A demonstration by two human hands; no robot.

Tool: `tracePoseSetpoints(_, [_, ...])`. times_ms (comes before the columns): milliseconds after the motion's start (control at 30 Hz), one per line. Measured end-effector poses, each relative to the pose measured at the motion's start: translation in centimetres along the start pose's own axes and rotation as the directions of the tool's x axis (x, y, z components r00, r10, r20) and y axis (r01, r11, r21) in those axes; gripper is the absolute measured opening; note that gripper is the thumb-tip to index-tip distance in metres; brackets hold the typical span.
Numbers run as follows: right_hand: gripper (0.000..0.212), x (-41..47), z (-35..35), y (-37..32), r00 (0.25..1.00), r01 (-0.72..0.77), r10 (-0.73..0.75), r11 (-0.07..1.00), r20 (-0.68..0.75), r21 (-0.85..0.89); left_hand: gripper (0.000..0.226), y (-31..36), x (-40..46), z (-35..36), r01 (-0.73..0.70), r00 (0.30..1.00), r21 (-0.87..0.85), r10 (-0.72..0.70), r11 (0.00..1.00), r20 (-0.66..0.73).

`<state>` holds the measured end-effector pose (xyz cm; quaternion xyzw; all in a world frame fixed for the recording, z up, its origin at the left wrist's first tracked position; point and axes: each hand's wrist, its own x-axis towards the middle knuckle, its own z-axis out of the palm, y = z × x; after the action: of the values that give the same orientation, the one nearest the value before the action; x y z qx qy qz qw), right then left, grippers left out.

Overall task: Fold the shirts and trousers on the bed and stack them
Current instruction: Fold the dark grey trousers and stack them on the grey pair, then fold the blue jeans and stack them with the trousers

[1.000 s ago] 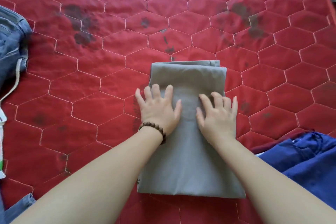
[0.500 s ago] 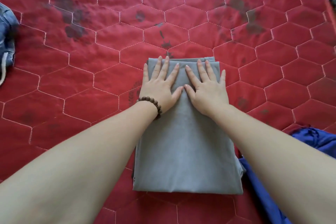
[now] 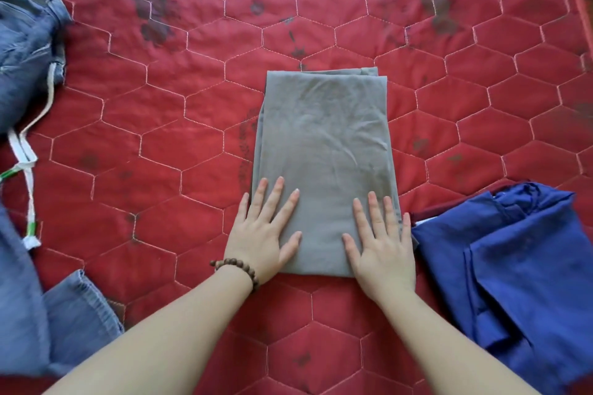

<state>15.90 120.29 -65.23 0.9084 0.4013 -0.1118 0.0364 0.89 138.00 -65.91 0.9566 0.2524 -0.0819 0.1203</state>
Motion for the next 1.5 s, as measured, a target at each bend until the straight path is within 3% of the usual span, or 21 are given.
tracePoseSetpoints(133, [0.060, -0.2, -1.6, -0.8, 0.996, -0.019, 0.020, 1.000, 0.083, -0.004, 0.069, 0.8, 0.0, -1.6, 0.060, 0.993, 0.042, -0.064, 0.997, 0.100])
tracePoseSetpoints(233, [0.059, -0.4, -4.4, -2.1, 0.990, -0.114, 0.109, 0.992, 0.086, 0.052, 0.070, 1.2, -1.3, -4.4, 0.153, 0.981, -0.011, -0.150, 0.988, 0.119])
tracePoseSetpoints(533, [0.055, -3.5, -18.1, -11.9, 0.987, -0.116, 0.137, 0.968, -0.083, 0.222, 0.070, -4.9, -9.6, -18.9, 0.318, 0.945, -0.151, -0.326, 0.936, -0.030])
tracePoseSetpoints(633, [0.055, -5.9, -22.5, -16.5, 0.989, -0.110, 0.129, 0.965, -0.067, 0.237, 0.071, -8.5, -13.5, -24.0, 0.345, 0.931, -0.163, -0.360, 0.924, -0.067])
tracePoseSetpoints(767, [0.054, -10.0, -27.6, -22.5, 0.993, -0.049, 0.083, 0.941, -0.087, 0.336, 0.072, -12.7, -19.0, -29.8, 0.366, 0.911, -0.192, -0.392, 0.911, -0.126])
tracePoseSetpoints(1133, [0.052, -17.7, -37.9, -31.3, 0.989, 0.143, -0.126, 0.940, -0.074, 0.311, 0.073, -16.9, -32.8, -41.1, 0.478, 0.802, -0.241, -0.532, 0.845, -0.273])
tracePoseSetpoints(1500, [0.046, -25.1, -37.3, -35.6, 0.963, 0.269, -0.263, 0.903, -0.063, 0.334, 0.074, -18.5, -45.1, -43.6, 0.554, 0.727, -0.243, -0.605, 0.796, -0.325])
